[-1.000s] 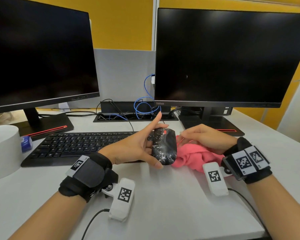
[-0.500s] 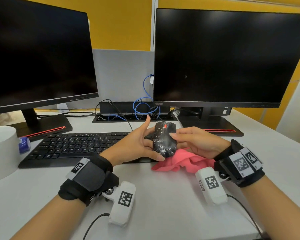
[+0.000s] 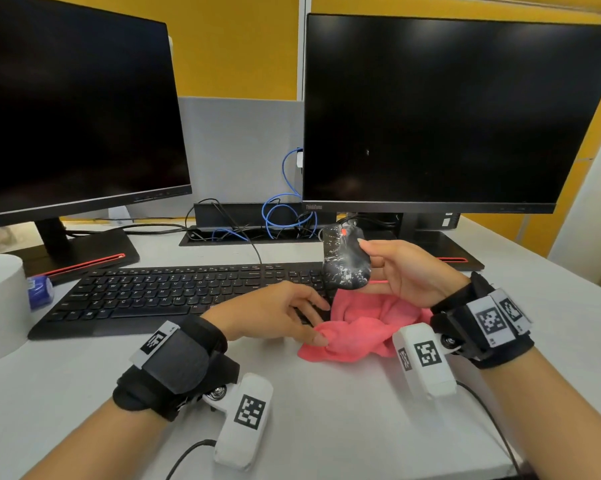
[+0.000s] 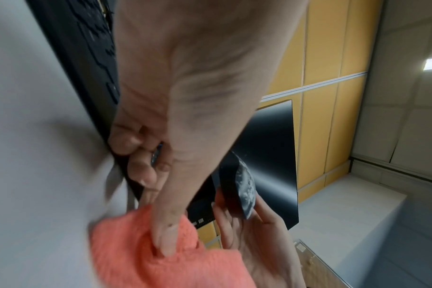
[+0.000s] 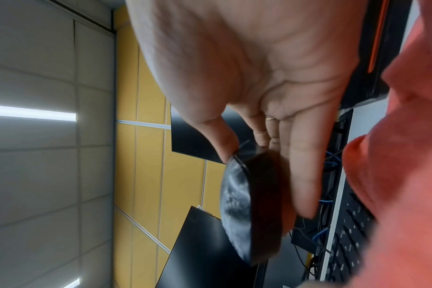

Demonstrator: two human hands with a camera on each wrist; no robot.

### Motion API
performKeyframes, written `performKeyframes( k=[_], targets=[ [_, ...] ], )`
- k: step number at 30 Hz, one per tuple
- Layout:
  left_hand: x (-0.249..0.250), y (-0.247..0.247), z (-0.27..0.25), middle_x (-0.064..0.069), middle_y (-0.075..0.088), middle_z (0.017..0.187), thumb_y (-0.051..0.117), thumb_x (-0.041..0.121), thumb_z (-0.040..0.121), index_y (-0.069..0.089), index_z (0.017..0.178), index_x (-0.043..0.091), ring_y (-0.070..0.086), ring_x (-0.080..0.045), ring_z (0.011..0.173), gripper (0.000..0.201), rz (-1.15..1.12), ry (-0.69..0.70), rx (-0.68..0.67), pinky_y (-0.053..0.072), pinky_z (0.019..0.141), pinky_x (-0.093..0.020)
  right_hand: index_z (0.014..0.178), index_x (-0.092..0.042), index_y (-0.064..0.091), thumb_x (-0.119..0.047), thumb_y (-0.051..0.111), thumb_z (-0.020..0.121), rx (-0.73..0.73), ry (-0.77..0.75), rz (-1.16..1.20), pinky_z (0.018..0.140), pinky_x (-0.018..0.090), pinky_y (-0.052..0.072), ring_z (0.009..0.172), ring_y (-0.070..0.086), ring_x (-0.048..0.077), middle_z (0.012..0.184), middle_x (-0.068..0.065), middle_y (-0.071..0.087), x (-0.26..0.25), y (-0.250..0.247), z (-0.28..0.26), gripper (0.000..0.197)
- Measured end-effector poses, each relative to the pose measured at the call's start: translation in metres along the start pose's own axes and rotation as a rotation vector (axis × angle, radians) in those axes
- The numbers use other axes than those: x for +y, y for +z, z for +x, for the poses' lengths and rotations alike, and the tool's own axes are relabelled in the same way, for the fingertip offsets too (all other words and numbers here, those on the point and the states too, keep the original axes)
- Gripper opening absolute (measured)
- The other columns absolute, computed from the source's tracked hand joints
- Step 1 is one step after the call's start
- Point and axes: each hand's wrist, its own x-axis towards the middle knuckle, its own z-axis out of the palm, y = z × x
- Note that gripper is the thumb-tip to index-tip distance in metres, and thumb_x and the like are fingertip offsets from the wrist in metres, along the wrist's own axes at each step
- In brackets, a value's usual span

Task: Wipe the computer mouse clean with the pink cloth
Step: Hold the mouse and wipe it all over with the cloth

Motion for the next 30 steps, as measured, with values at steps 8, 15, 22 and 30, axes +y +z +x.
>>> performKeyframes(
  k=[8,15,22,30],
  targets=[
    [-0.001,-0.009,-0.001,0.005,0.061,0.072,0.063,0.033,0.094,0.069,0.081,0.014,0.051,-0.006,0.068,0.024,-0.010,0.094,0.058,0.040,0.069,-0.022,0.115,-0.007,0.063,-0.022,0.045,0.101,0.025,-0.046,0.011,0.063,0.029,0.059,0.080,0.068,0.018,0.102,0.010,0.068,-0.001,-0.001,-0.001,0.028],
    [0.003,-0.016,0.001,-0.003,0.060,0.084,0.042,0.050,0.100,0.064,0.094,0.013,0.057,-0.015,0.079,0.044,-0.419,-0.102,0.545,0.051,0.066,-0.023,0.131,0.004,0.049,-0.025,0.038,0.104,0.007,-0.096,-0.011,0.076,0.043,0.058,0.100,0.059,0.031,0.114,0.015,0.062,0.000,-0.003,-0.001,0.041],
    [0.007,-0.018,0.000,-0.007,0.072,0.096,0.041,0.038,0.103,0.065,0.110,0.009,0.069,-0.017,0.086,0.038,-0.776,-0.020,0.608,0.056,0.070,-0.025,0.121,0.005,0.051,-0.024,0.044,0.102,-0.133,-0.053,-0.103,0.073,0.042,0.060,0.093,0.060,0.032,0.107,0.016,0.059,0.008,0.007,-0.001,0.036],
    [0.013,-0.013,-0.002,0.000,0.075,0.097,0.050,0.008,0.097,0.069,0.105,0.019,0.070,-0.014,0.090,0.024,-0.683,0.026,0.496,0.055,0.086,-0.030,0.101,-0.010,0.054,-0.024,0.046,0.101,-0.146,-0.034,-0.140,0.075,0.039,0.058,0.079,0.063,0.022,0.087,0.004,0.065,0.013,0.006,0.001,0.015]
  ],
)
